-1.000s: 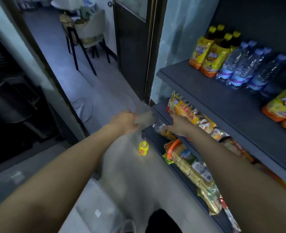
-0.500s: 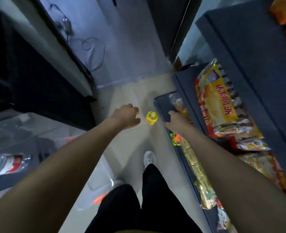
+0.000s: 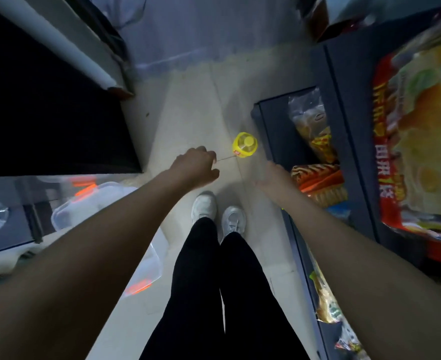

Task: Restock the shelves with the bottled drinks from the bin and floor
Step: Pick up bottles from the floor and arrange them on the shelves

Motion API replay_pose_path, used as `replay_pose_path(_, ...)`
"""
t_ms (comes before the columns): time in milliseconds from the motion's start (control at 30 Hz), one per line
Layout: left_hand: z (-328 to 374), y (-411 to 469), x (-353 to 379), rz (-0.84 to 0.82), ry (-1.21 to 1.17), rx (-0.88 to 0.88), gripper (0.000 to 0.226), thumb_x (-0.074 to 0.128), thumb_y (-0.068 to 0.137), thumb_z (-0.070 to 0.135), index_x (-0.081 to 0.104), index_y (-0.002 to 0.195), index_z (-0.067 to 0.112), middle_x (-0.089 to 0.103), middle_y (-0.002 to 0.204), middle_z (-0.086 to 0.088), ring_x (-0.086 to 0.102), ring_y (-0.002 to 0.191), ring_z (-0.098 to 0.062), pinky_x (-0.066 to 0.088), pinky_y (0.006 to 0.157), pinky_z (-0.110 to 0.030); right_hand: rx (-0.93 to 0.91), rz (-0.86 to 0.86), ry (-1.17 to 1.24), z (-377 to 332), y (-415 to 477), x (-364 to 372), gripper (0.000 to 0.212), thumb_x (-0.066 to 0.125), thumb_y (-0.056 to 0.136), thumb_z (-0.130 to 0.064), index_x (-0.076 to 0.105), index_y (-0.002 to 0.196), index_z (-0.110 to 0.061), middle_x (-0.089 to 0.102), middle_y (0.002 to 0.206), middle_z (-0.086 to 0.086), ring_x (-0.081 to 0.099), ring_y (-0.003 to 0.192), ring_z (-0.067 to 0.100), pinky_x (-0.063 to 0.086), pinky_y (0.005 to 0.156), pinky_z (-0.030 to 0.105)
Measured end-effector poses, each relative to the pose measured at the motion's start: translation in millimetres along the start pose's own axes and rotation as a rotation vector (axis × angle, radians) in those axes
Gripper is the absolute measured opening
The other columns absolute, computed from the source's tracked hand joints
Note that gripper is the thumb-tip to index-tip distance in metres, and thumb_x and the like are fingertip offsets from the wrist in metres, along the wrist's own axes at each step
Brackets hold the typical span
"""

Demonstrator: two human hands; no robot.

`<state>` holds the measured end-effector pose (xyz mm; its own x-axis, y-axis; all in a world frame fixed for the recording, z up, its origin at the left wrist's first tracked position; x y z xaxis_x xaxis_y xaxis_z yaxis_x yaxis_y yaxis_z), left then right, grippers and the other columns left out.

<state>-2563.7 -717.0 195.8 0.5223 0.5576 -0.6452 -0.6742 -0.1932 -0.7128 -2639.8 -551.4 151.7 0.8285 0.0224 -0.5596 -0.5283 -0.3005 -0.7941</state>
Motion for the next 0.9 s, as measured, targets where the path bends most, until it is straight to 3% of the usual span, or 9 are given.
replay_pose_path(300,-33.0,111.3,87.7,-0.110,-0.045,-0.006,0.038,0.050,0.092,0.031,0.052,0.126,0.014,0.048,0.130,-0.012,0.049,0.117,-0.030,0.043,0.096,-0.038,0.074,-0.044,0.010,40.6,117.9,67.1,0.061,0.062,0.086,-0.028,0.035,0.136,-0.005,0.044,0.135,0.021,0.045,0.123,0.039,0.043,0.097,0.041)
replay_pose_path(533,-52.4,192.2,130.8,-0.138,-0.045,0.005,0.036,0.051,0.090,0.027,0.054,0.122,0.010,0.051,0.126,-0.016,0.049,0.117,-0.033,0.043,0.096,-0.037,0.105,0.026,0.039,60.2,190.0,84.2,0.055,0.063,0.085,-0.028,0.039,0.129,-0.005,0.045,0.132,0.019,0.047,0.119,0.038,0.044,0.092,0.040)
replay_pose_path(800,-65.9,258.5,167.9,-0.139,-0.041,0.026,0.034,0.051,0.090,0.026,0.055,0.119,0.008,0.052,0.124,-0.018,0.050,0.115,-0.033,0.042,0.094,-0.036,0.071,0.221,0.244,62.3,256.2,87.0,0.074,0.077,0.070,-0.033,0.041,0.133,-0.018,0.049,0.134,0.008,0.048,0.122,0.030,0.044,0.096,0.039)
replay_pose_path(900,-68.6,273.6,173.8,-0.134,-0.051,0.026,0.034,0.051,0.091,0.026,0.056,0.120,0.009,0.052,0.124,-0.017,0.050,0.116,-0.033,0.040,0.092,-0.032,0.022,0.233,0.301,59.1,268.3,90.0,0.080,0.076,0.073,-0.034,0.035,0.140,-0.018,0.041,0.142,0.005,0.041,0.128,0.025,0.040,0.097,0.033)
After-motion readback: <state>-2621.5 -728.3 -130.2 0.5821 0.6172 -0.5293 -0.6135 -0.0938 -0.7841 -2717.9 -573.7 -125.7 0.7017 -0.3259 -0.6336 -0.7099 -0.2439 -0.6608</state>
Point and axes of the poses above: each hand's wrist, its own y-axis towards the middle knuckle, its own x-axis out of the palm, z = x × y, the point moved 8 cm from there along y, towards the middle knuckle
